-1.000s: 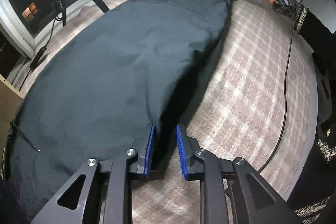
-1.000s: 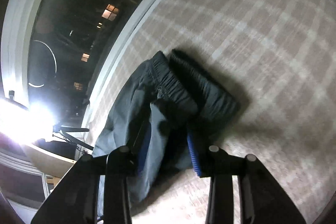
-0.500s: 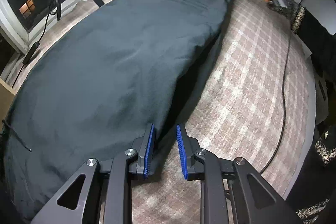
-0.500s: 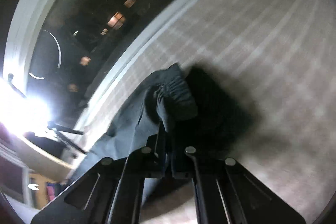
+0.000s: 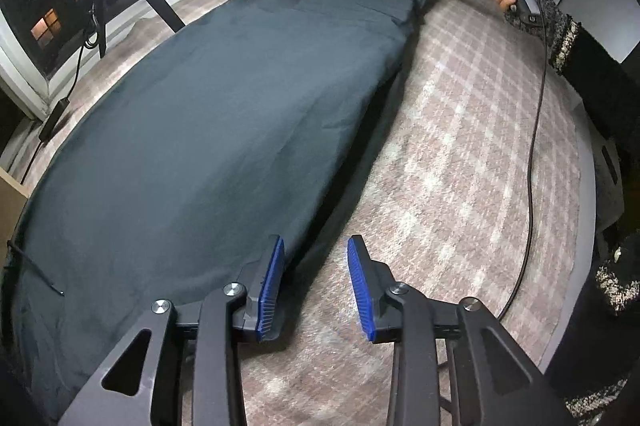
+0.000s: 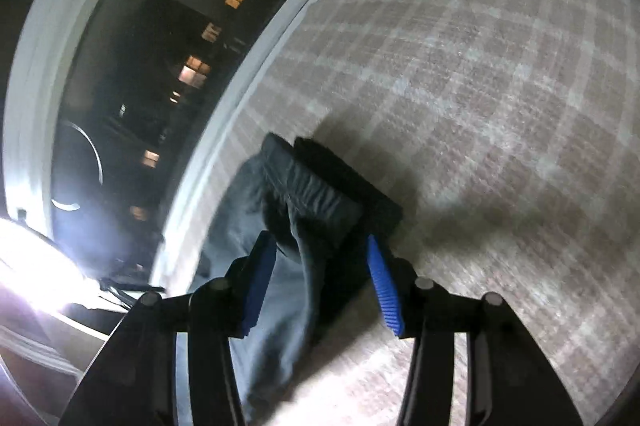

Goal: Fold clothes
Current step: 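Open the left gripper off the trousers while the right gripper holds the cuff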

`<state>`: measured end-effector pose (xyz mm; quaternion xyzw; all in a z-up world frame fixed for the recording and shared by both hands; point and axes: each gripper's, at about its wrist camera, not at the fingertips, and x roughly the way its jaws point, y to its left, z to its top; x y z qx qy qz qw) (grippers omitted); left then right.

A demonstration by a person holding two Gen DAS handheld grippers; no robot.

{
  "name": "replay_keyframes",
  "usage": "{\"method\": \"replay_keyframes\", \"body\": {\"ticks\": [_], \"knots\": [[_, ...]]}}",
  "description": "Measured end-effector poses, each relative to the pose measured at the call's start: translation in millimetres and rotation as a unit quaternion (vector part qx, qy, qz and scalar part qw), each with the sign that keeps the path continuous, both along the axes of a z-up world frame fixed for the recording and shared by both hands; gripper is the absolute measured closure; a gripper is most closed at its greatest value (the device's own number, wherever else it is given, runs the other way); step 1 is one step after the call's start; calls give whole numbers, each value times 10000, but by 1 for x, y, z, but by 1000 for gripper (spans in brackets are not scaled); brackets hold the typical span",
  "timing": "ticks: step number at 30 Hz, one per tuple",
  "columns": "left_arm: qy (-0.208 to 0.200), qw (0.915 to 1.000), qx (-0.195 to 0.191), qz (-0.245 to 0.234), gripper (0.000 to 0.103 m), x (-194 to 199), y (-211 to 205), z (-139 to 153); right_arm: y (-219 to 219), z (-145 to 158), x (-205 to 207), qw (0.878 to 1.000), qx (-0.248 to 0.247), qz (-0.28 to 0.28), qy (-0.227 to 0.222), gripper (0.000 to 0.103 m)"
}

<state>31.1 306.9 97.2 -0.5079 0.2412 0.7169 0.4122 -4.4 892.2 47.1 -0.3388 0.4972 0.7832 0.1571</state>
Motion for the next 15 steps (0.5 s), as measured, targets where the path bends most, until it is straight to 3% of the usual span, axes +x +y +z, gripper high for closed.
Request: {"method": "replay_keyframes", "body": {"ticks": [4,5,6,8,10,11,13,15], "knots": [[-2,10000,-23,-54,72,0,6,-2,-1,-4,-29,9997,128,42,-185,60],[5,10000,-38,-50,72,0,6,-2,-4,-2,-33,9995,212,122,-189,81],[11,10000,-52,-39,72,-1,6,-3,-8,1,-35,9989,331,253,-192,89],[23,10000,-80,-17,72,-1,6,-4,-22,17,-32,9944,977,292,-288,93],[14,10000,-88,24,72,-3,5,-5,-29,29,-24,9856,1611,108,-495,93],[-9,10000,-75,59,72,-4,4,-5,-25,25,-23,9861,1558,115,-560,92],[-31,9999,-84,96,72,-5,1,-6,-11,8,-22,9927,949,148,-732,82],[-15,9999,-100,104,72,-3,0,-6,-2,2,-6,9970,544,-112,-544,69]]}}
